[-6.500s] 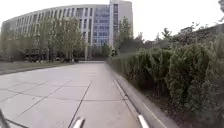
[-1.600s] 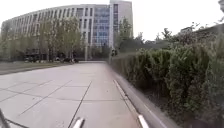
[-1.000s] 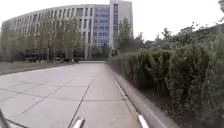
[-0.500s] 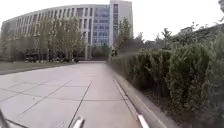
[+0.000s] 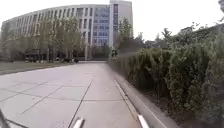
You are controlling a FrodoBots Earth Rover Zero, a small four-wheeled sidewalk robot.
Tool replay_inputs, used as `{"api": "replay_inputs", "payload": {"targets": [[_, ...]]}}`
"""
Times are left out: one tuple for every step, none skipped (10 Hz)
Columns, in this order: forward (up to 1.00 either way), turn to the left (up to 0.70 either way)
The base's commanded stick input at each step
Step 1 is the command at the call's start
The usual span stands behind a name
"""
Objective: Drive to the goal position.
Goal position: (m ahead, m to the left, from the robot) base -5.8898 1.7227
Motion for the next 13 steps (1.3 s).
{"api": "replay_inputs", "payload": {"targets": [[0.0,0.0],[0.0,0.0],[0.0,0.0],[0.02,0.0],[0.03,0.0],[0.02,0.0],[0.02,0.0],[0.02,0.0],[0.0,0.0],[0.0,0.0],[0.0,0.0],[0.0,0.0],[0.0,0.0]]}}
